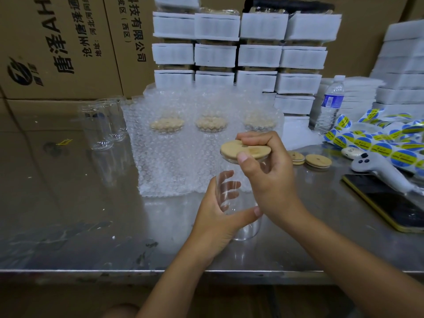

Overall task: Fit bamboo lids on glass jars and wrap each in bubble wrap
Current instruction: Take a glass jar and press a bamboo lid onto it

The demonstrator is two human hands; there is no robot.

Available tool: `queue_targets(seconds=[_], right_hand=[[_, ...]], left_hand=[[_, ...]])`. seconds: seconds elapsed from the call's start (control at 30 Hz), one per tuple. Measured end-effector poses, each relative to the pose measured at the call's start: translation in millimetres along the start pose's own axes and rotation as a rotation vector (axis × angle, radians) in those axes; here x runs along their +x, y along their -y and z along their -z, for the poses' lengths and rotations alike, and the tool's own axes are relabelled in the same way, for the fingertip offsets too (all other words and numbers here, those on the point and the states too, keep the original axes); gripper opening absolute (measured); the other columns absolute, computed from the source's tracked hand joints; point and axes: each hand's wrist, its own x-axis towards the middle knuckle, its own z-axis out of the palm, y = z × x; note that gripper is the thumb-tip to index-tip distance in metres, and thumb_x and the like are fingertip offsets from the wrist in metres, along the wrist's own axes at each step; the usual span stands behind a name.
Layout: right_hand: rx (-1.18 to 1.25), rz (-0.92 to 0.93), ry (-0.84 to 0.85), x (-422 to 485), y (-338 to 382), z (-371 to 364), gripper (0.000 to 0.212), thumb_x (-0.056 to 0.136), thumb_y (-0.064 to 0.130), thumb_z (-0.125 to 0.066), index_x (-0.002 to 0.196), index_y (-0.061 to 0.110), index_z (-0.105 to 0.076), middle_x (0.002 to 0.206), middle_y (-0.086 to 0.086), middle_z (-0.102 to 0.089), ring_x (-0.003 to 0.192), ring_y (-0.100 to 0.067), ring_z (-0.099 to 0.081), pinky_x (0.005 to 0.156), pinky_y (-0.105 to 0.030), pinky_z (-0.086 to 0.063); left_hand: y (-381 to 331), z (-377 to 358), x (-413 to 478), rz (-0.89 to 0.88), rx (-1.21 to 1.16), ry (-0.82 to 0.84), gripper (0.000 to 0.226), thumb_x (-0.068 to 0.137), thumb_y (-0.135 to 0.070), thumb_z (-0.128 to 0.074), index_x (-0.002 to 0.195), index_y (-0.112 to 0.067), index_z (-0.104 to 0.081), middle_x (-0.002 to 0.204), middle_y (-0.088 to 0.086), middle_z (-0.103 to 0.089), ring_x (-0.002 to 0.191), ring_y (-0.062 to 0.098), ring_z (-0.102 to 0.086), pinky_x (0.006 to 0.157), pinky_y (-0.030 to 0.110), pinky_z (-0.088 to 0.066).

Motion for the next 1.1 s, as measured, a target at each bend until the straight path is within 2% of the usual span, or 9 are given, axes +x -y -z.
queue_targets(seconds=[0.13,0.2,0.37,0.67,0.8,0.97,1.1], right_hand=[[-0.031,-0.013,0.003,3,0,3,0.026,0.068,0.041,-0.061,0.089,0.027,-0.054,0.105,0.006,-0.063,0.102,-0.007,-0.061,0.086,-0.022,-0.048],[-0.052,-0.020,0.007,5,1,4,0.027,0.067,0.041,-0.061,0.088,0.027,-0.055,0.107,0.004,-0.064,0.105,-0.010,-0.061,0.090,-0.027,-0.049],[-0.068,-0.046,0.031,3,0,2,0.030,0.068,0.044,-0.061,0.091,0.027,-0.054,0.116,0.009,-0.062,0.108,-0.001,-0.059,0.089,-0.020,-0.047],[-0.106,-0.017,0.017,2,2,1,0.029,0.068,0.044,-0.057,0.091,0.028,-0.051,0.109,0.012,-0.060,0.105,-0.004,-0.059,0.090,-0.029,-0.049],[-0.120,-0.022,0.069,2,3,3,0.030,0.069,0.045,-0.057,0.092,0.027,-0.051,0.110,0.014,-0.059,0.106,-0.001,-0.058,0.092,-0.027,-0.048],[-0.136,-0.010,0.109,-5,0,12,0.028,0.075,0.047,-0.061,0.099,0.035,-0.055,0.118,0.016,-0.060,0.110,0.001,-0.057,0.090,-0.015,-0.045],[-0.087,-0.020,0.173,-8,-9,34,0.035,0.082,0.054,-0.056,0.114,0.040,-0.053,0.117,0.021,-0.061,0.113,-0.005,-0.058,0.096,-0.021,-0.044]], left_hand=[[-1,1,0,0.002,-0.009,0.016,0.082,0.051,-0.050,-0.083,0.124,-0.048,-0.045,0.116,-0.026,-0.060,0.112,-0.005,-0.056,0.077,0.012,-0.049],[-2,2,1,0.001,-0.015,0.023,0.082,0.051,-0.050,-0.083,0.124,-0.047,-0.045,0.115,-0.027,-0.060,0.111,-0.005,-0.057,0.075,0.009,-0.049],[-1,2,0,0.005,-0.038,0.023,0.081,0.052,-0.048,-0.084,0.123,-0.046,-0.046,0.114,-0.026,-0.061,0.109,-0.005,-0.057,0.075,0.008,-0.049],[-3,2,0,-0.007,-0.013,0.028,0.084,0.052,-0.048,-0.083,0.126,-0.046,-0.044,0.118,-0.025,-0.059,0.113,-0.005,-0.055,0.081,0.012,-0.047],[-3,3,-2,-0.011,-0.025,0.015,0.084,0.051,-0.049,-0.083,0.126,-0.044,-0.044,0.116,-0.026,-0.060,0.112,-0.005,-0.056,0.076,0.006,-0.048],[-2,4,-4,-0.032,-0.008,-0.002,0.086,0.051,-0.048,-0.083,0.127,-0.043,-0.044,0.117,-0.024,-0.060,0.113,-0.002,-0.056,0.082,0.017,-0.050],[-1,3,-6,-0.040,-0.026,-0.040,0.083,0.046,-0.048,-0.082,0.121,-0.045,-0.047,0.113,-0.026,-0.061,0.109,-0.005,-0.057,0.076,0.008,-0.047]])
